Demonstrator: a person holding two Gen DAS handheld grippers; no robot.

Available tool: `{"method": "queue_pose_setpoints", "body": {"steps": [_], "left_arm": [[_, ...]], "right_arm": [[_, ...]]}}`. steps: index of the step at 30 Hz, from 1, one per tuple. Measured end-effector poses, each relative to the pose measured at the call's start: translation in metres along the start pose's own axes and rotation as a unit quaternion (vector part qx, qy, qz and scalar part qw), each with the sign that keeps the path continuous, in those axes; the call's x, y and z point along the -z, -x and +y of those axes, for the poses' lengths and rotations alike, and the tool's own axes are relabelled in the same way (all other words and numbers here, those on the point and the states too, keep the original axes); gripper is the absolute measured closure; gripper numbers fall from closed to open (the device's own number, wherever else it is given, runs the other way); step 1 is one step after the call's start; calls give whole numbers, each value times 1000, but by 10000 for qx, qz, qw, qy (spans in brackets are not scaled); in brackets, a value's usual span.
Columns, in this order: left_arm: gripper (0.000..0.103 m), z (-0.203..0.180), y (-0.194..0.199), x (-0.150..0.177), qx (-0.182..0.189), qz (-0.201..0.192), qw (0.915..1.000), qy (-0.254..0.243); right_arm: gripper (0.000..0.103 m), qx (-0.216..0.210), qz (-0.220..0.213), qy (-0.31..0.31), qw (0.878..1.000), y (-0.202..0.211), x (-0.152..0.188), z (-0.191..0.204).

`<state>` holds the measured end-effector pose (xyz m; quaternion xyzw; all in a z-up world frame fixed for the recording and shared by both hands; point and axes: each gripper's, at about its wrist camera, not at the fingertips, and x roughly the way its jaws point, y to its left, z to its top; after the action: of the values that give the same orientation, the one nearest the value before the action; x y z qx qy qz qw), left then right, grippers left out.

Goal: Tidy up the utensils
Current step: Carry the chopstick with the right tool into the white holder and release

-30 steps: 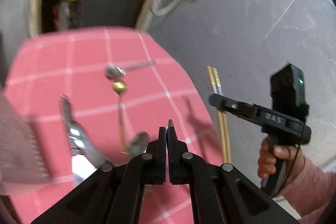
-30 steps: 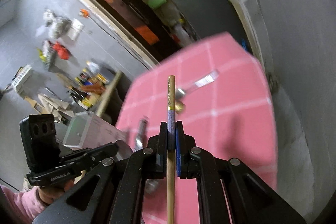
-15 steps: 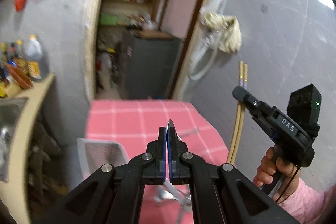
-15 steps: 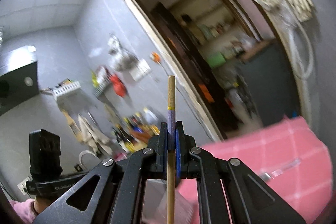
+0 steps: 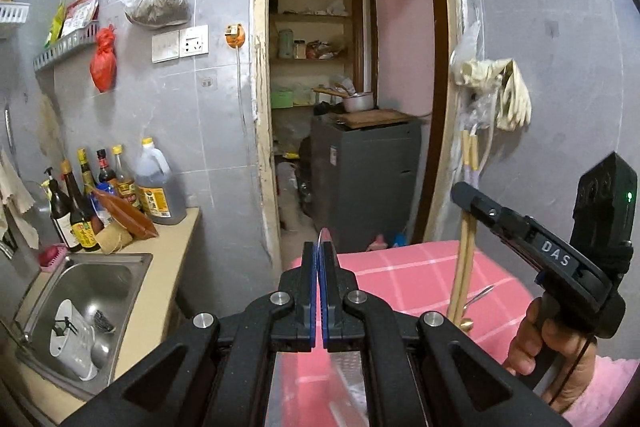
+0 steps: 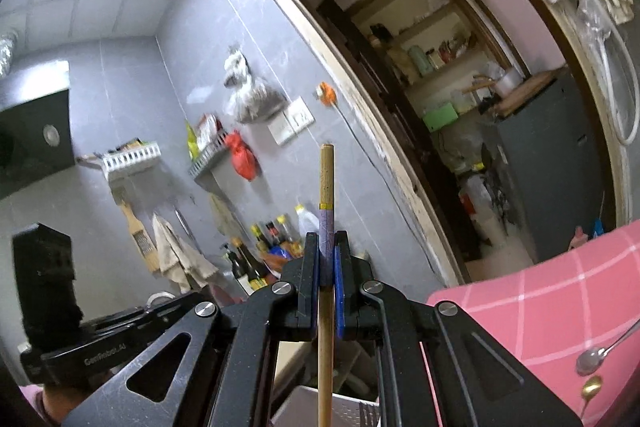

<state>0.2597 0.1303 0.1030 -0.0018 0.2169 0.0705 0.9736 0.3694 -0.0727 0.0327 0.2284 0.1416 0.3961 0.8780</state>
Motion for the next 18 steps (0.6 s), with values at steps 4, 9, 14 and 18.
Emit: {"method": "queue_pose_setpoints", "body": {"steps": [4, 9, 14, 18], "left_arm": [[101, -7, -8, 15, -184, -129, 9994, -273], [101, -17, -12, 36, -269, -168, 9978, -587], [101, -23, -9, 54, -120, -73, 9983, -557], [100, -26, -5, 64, 54, 92, 9989, -467]], "right_arm": [[97, 232, 109, 415, 9988, -7, 21, 0], [97, 392, 273, 977, 9941, -4, 32, 6], [97, 268, 475, 1331, 9896, 9, 34, 11], [97, 162, 722, 1437, 9869, 14, 34, 16]]}}
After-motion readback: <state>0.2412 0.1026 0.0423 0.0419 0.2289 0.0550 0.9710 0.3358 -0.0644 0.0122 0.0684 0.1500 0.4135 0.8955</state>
